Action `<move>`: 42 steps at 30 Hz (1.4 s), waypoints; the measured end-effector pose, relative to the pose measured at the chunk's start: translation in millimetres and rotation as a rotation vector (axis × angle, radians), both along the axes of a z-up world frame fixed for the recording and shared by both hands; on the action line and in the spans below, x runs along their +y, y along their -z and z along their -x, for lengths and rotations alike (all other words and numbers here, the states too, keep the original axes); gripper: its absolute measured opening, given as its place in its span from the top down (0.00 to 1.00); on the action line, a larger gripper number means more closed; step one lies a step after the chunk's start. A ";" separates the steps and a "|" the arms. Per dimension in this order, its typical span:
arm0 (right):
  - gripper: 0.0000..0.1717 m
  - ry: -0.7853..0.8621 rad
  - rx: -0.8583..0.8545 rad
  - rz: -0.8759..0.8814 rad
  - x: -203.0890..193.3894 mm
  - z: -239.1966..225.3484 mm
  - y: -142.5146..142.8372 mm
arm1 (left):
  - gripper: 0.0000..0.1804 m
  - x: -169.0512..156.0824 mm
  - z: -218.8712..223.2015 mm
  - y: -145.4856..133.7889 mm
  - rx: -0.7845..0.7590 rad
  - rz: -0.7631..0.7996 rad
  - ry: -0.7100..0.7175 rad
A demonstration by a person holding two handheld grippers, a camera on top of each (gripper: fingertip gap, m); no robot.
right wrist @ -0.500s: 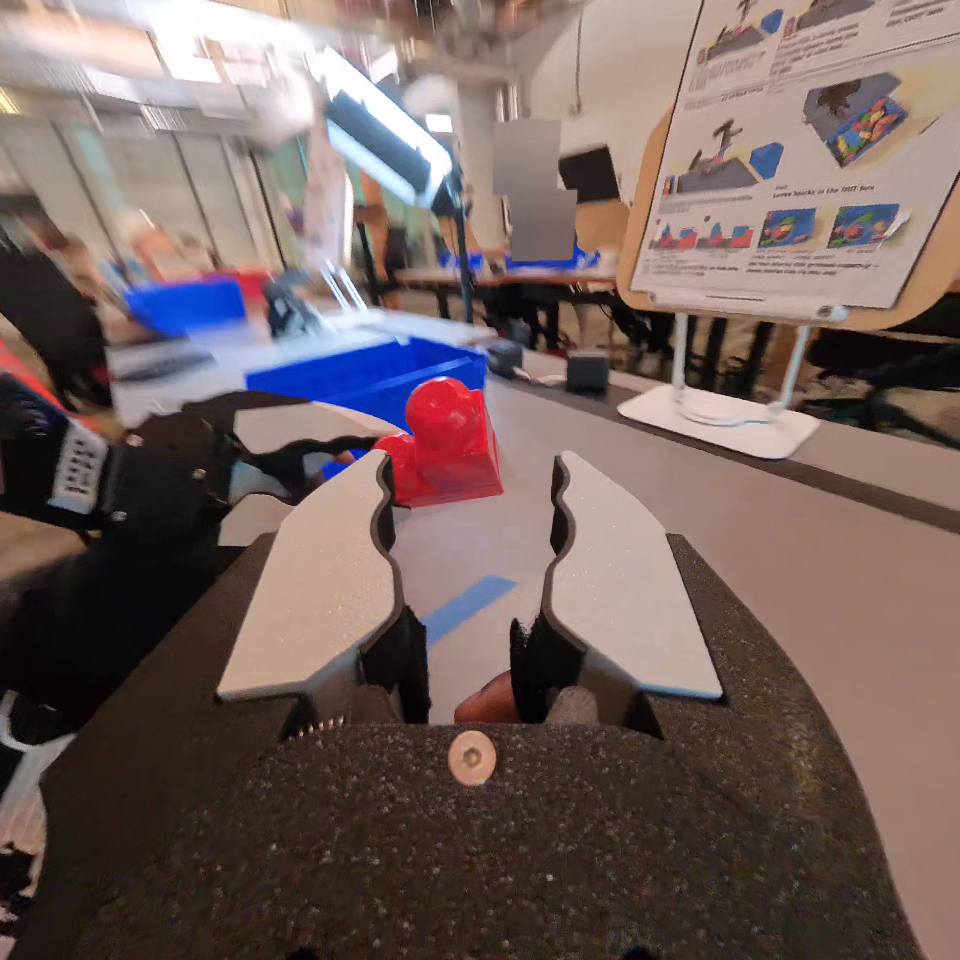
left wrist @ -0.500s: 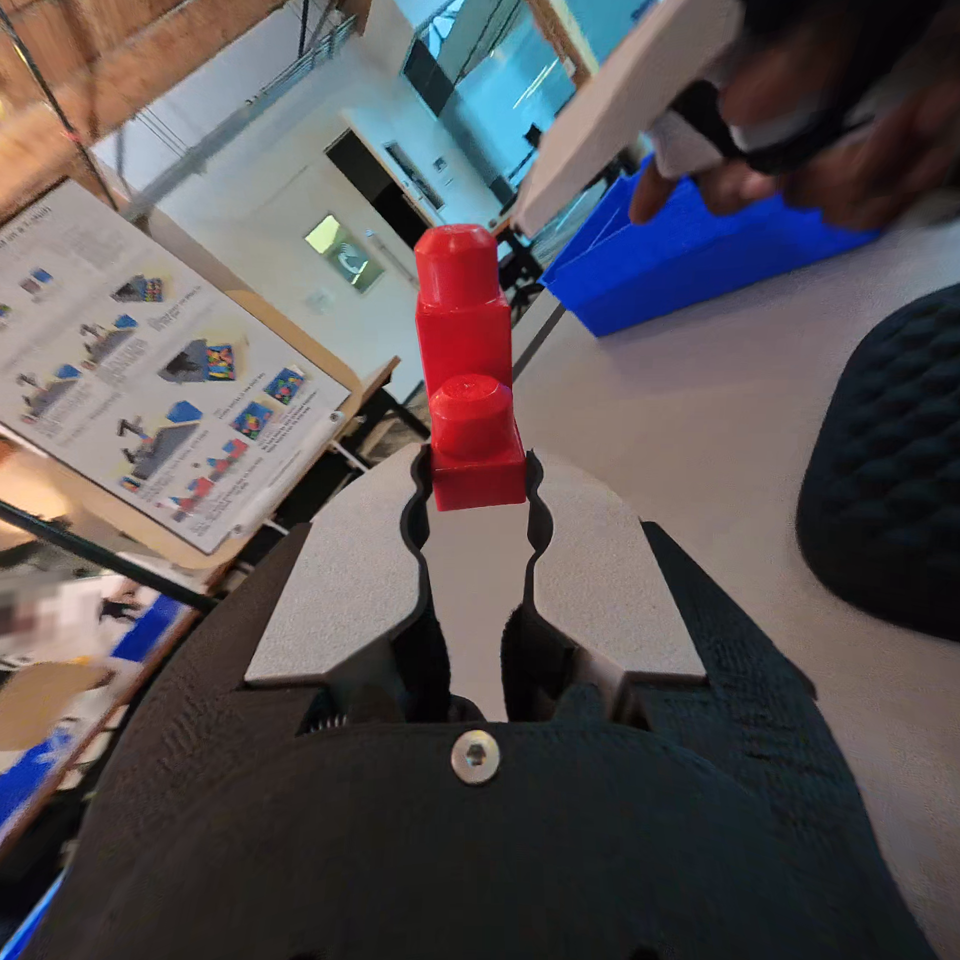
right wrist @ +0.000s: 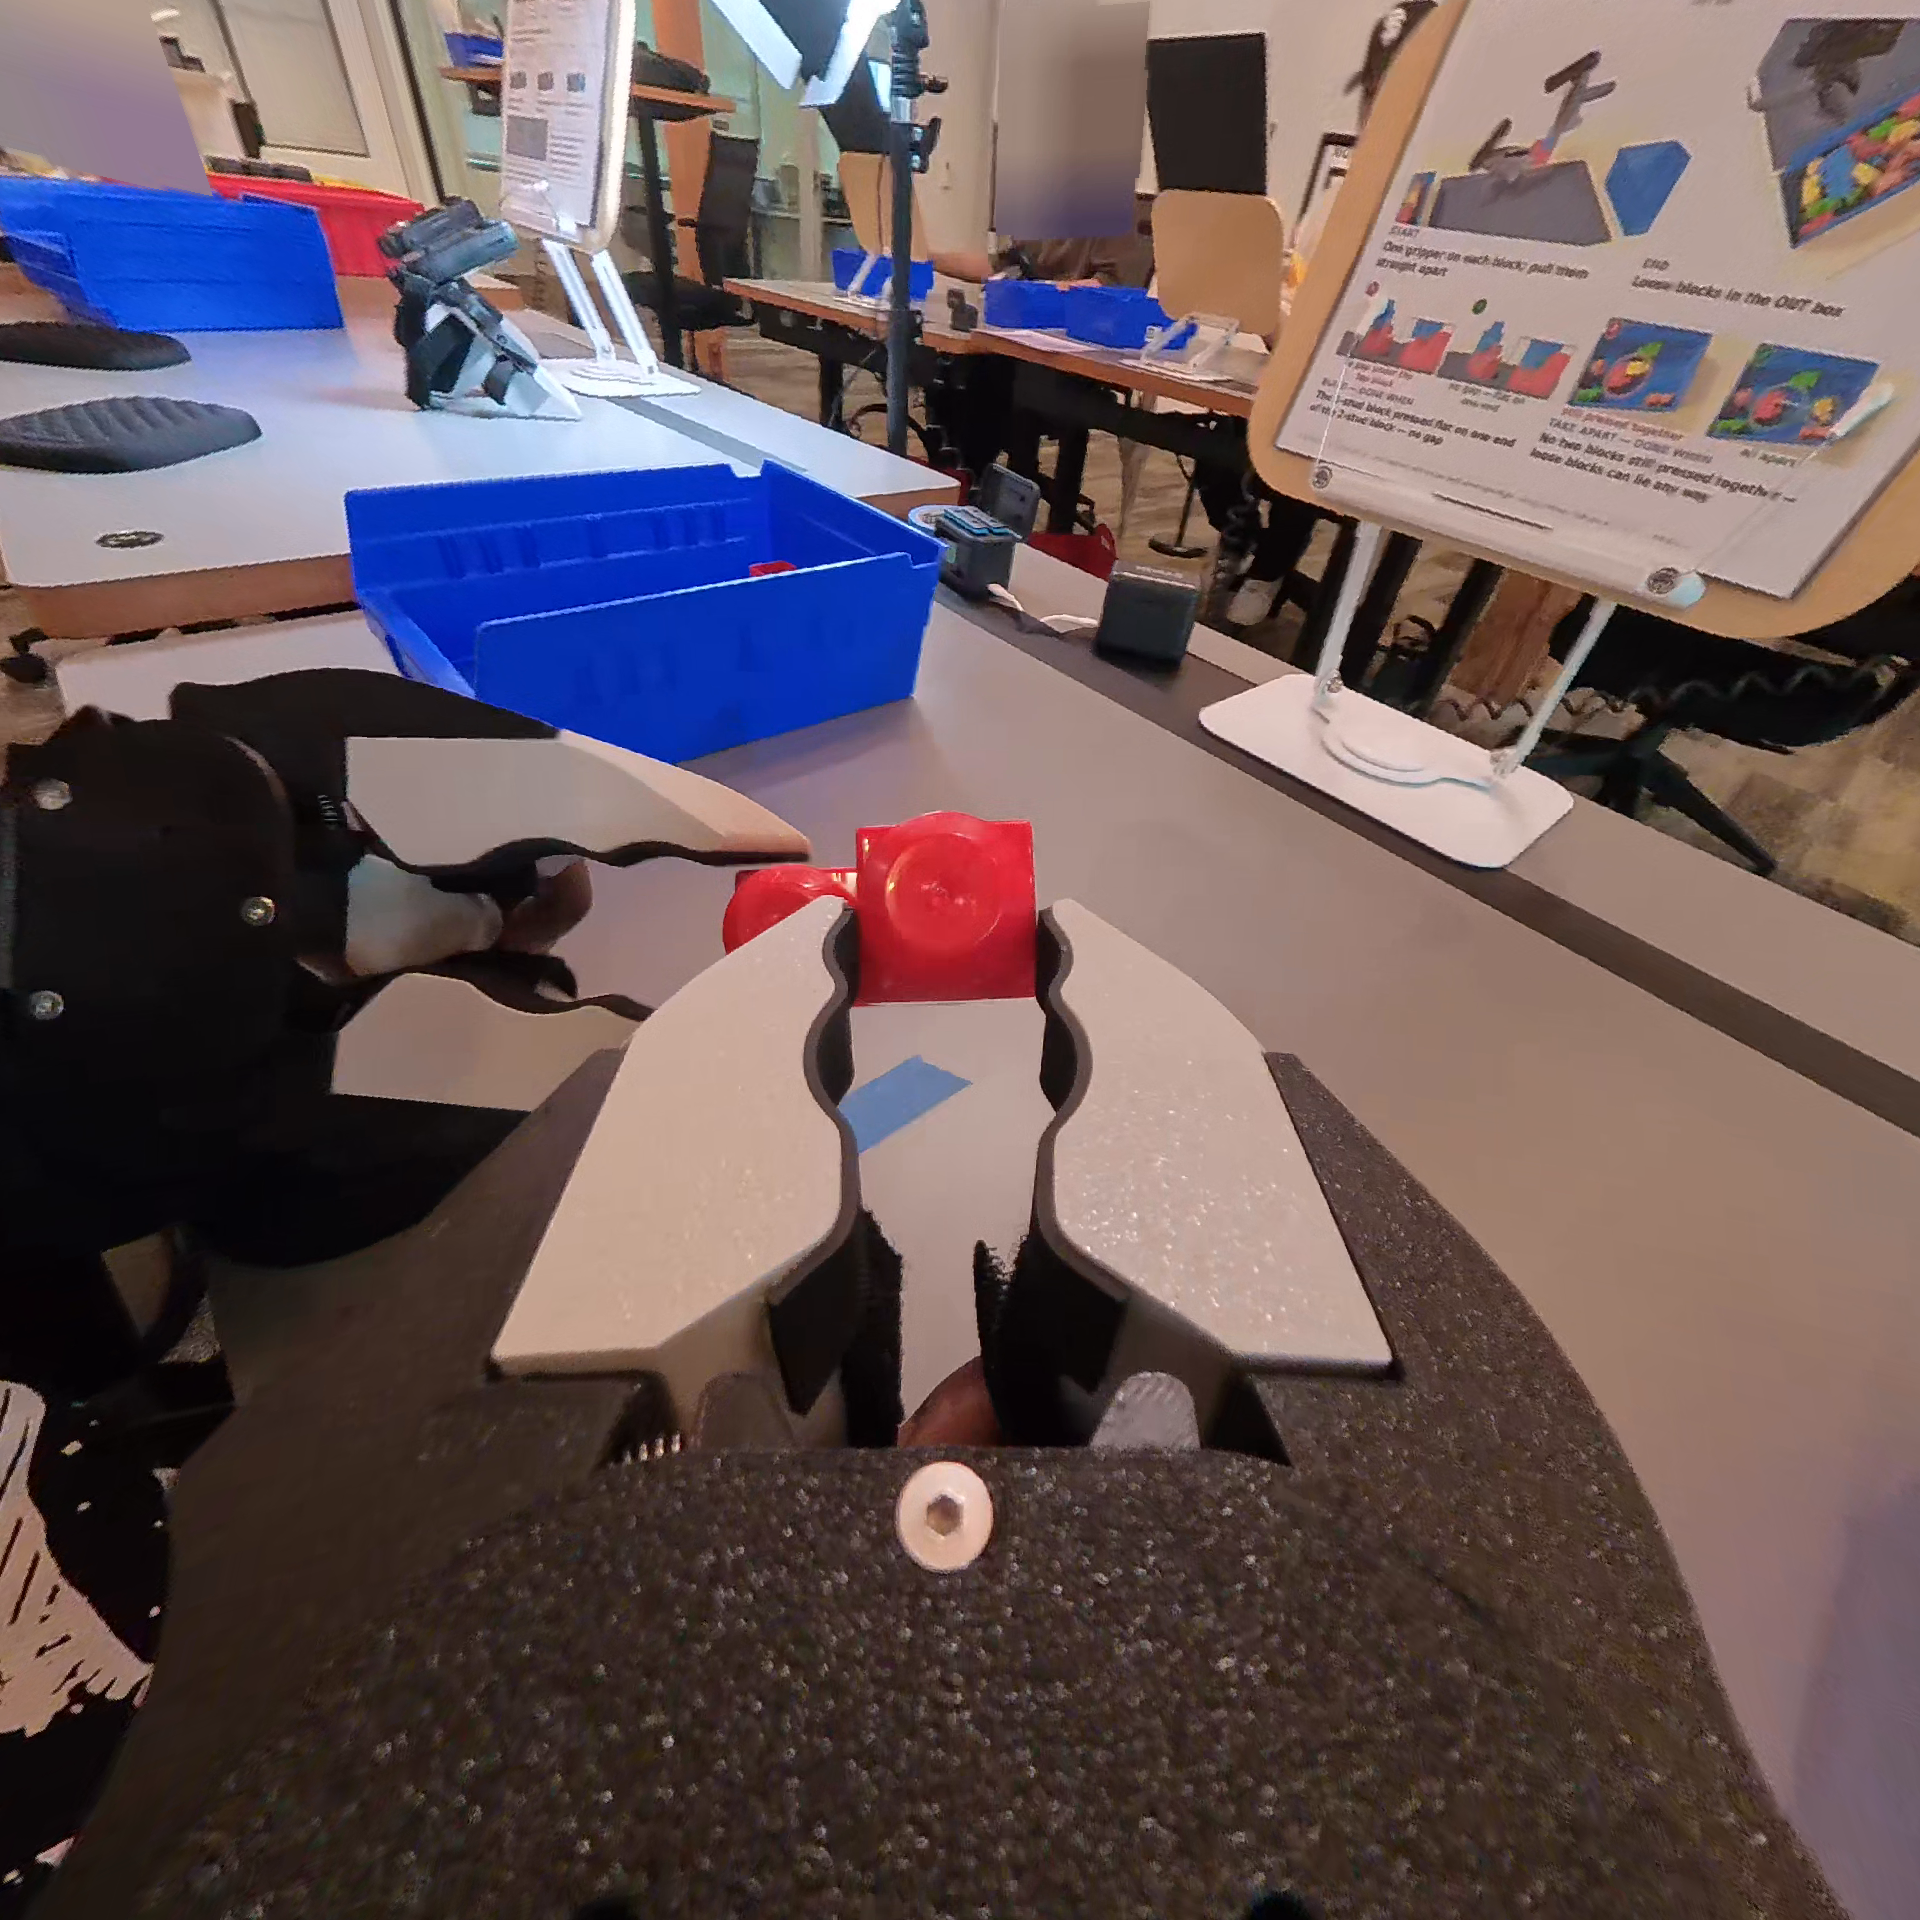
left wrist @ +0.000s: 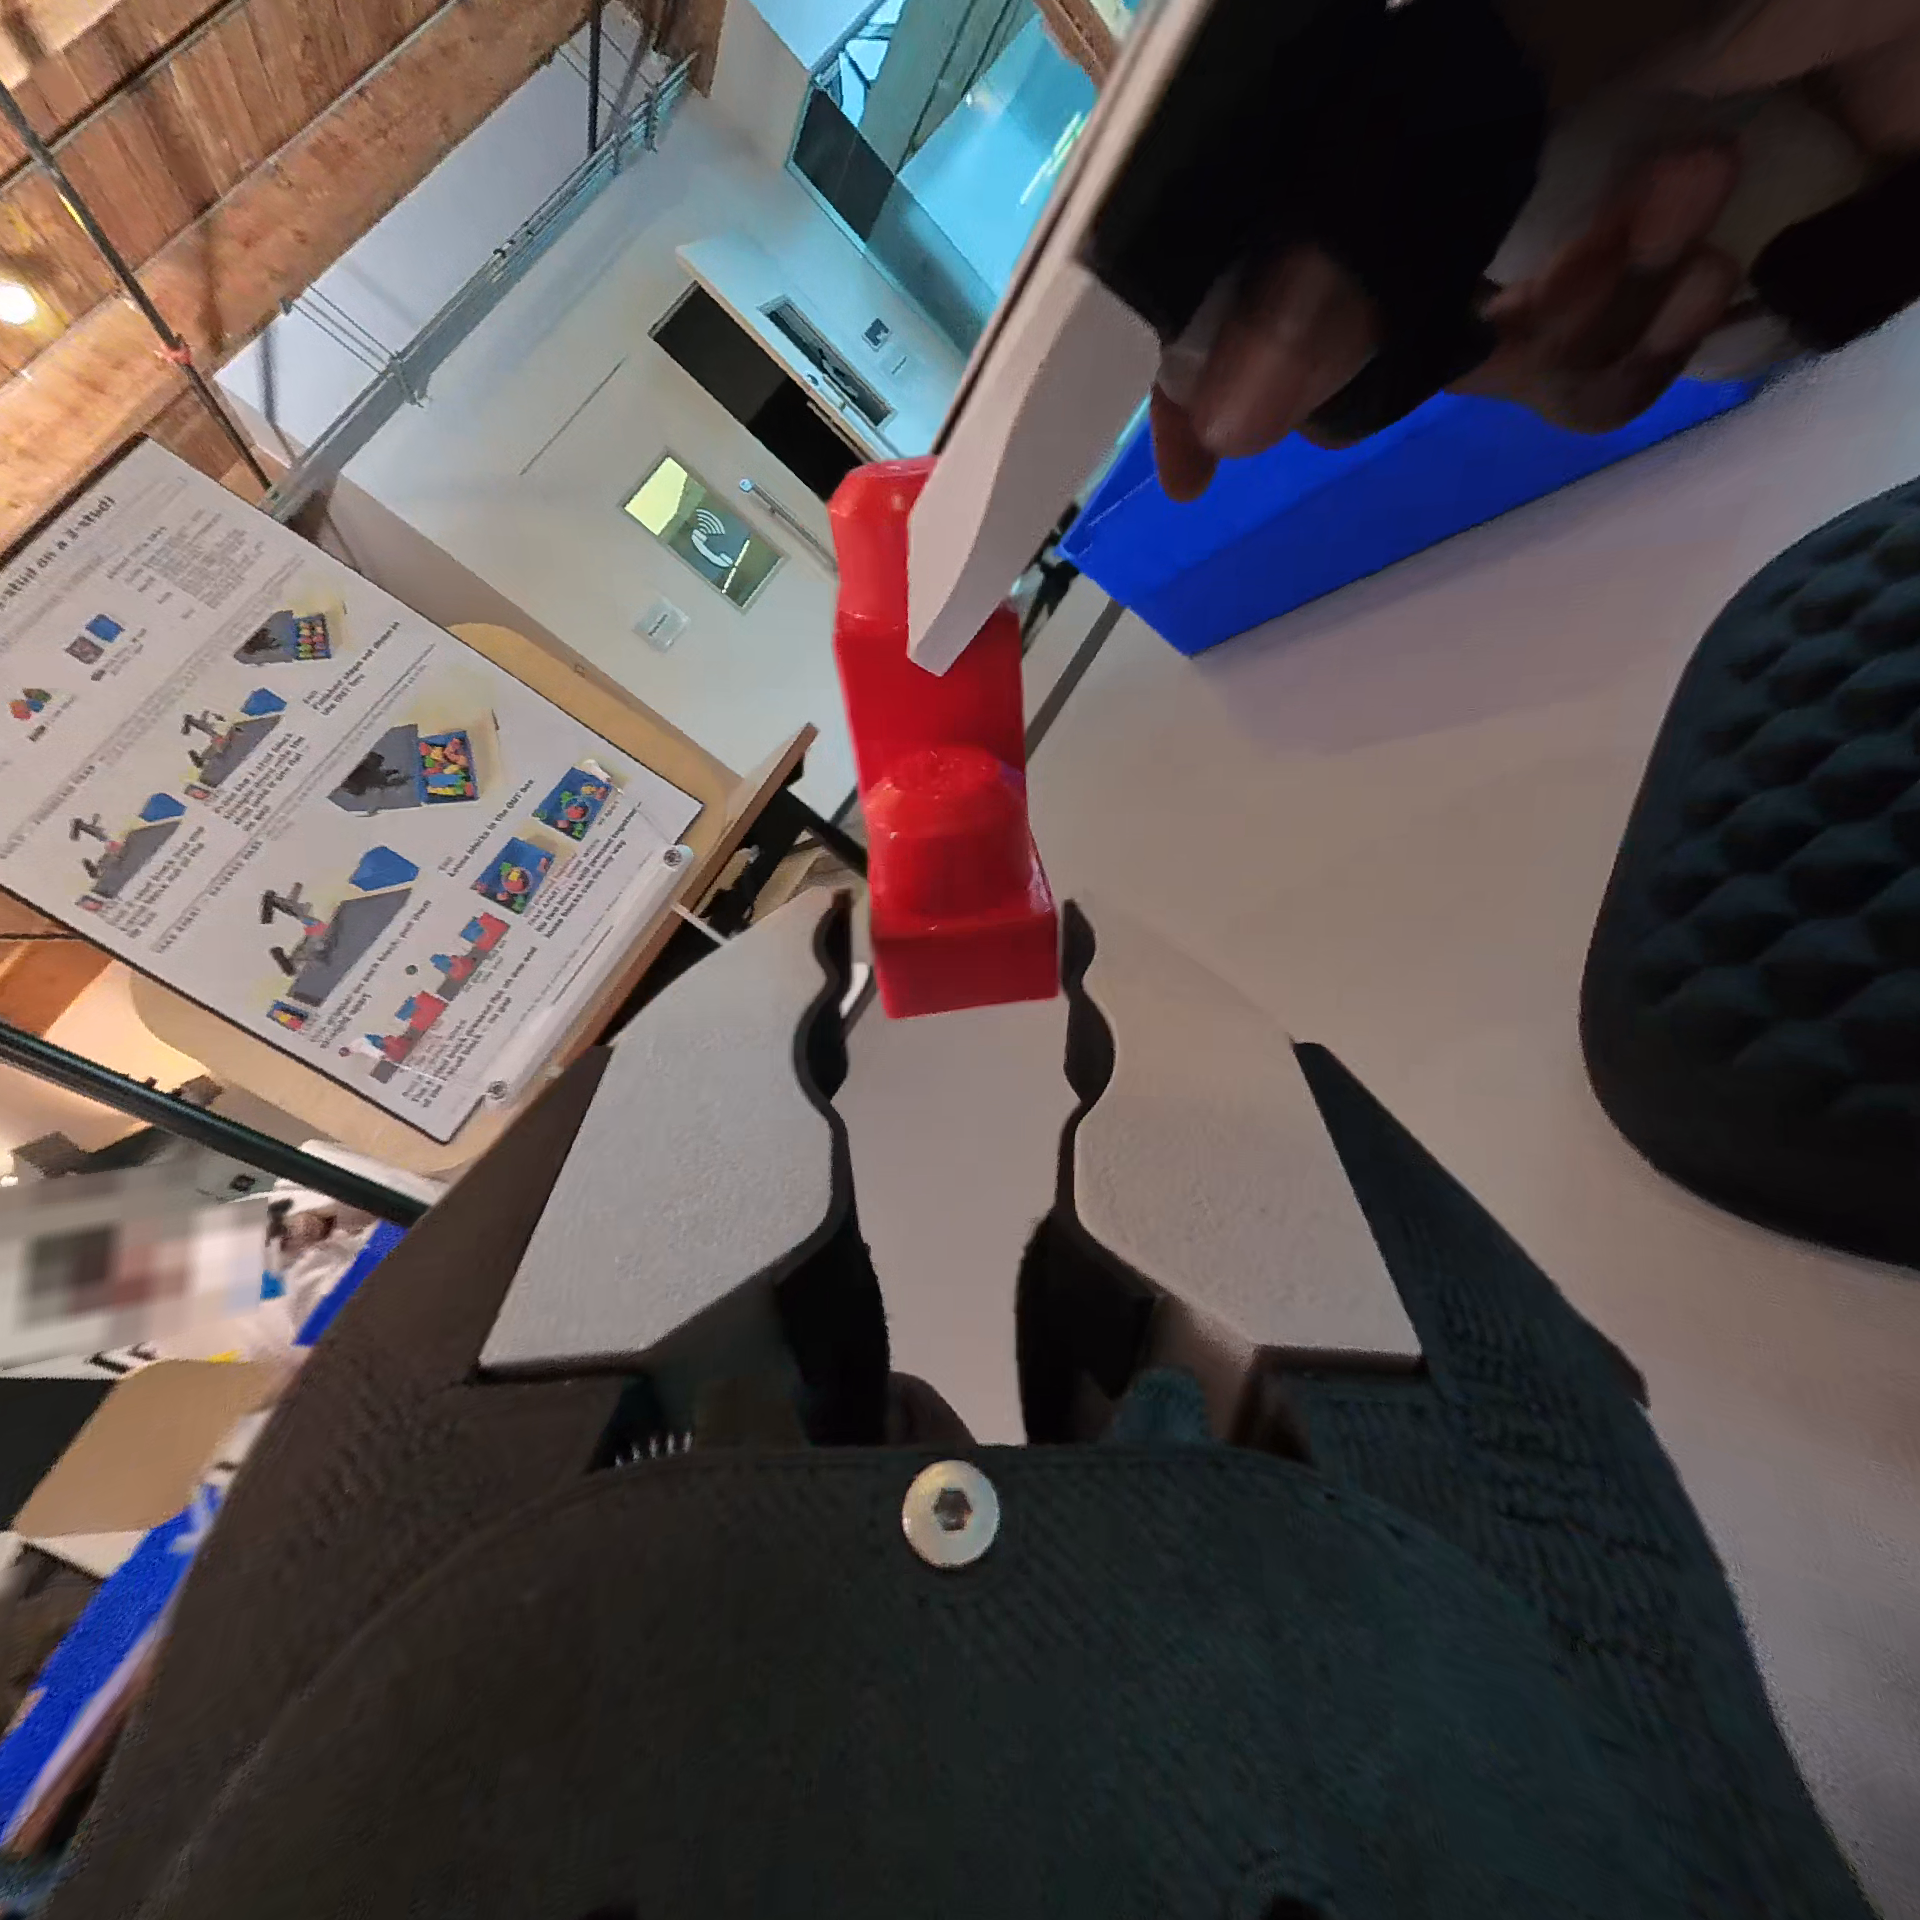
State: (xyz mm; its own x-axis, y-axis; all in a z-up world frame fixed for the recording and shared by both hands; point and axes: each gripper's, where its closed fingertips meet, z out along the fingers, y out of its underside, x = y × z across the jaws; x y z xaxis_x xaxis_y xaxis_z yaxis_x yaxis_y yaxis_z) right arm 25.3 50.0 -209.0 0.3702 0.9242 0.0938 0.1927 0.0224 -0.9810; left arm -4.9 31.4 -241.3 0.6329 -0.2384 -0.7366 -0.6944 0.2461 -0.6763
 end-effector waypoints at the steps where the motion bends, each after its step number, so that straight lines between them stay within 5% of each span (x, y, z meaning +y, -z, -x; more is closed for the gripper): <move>1: 0.81 0.027 -0.003 -0.005 4.5 -5.1 -0.3 | 0.74 -0.1 -1.4 -1.3 -0.034 0.007 0.013; 6: 0.81 0.252 -0.013 -0.049 50.1 -77.2 -25.7 | 0.69 -8.2 -2.3 -4.9 -0.356 0.158 0.152; 12: 0.81 0.684 -0.174 -0.039 167.3 -223.8 -58.0 | 0.70 -14.7 21.9 -6.0 -0.728 0.266 0.262; 15: 0.81 0.773 -0.209 0.078 228.4 -261.9 -41.5 | 0.70 -14.6 28.5 -7.6 -0.772 0.260 0.266; 21: 0.81 0.909 -0.327 0.290 318.0 -298.8 34.6 | 0.70 -13.4 26.1 -1.8 -0.723 0.262 0.252; 31: 0.81 0.917 -0.374 0.382 346.5 -287.2 96.3 | 0.70 -12.1 25.5 5.0 -0.703 0.272 0.244; 42: 0.81 0.852 -0.295 0.437 347.0 -279.5 118.6 | 0.71 -12.5 25.5 5.6 -0.698 0.268 0.242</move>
State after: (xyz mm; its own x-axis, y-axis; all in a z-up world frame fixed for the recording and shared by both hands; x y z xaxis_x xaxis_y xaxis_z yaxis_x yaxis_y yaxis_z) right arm 304.8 397.0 -327.7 0.9416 0.3368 0.0042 0.2135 -0.5873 -0.7807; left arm -30.5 18.9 -246.9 0.8362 -0.5417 -0.0854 -0.0347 0.1032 -0.9941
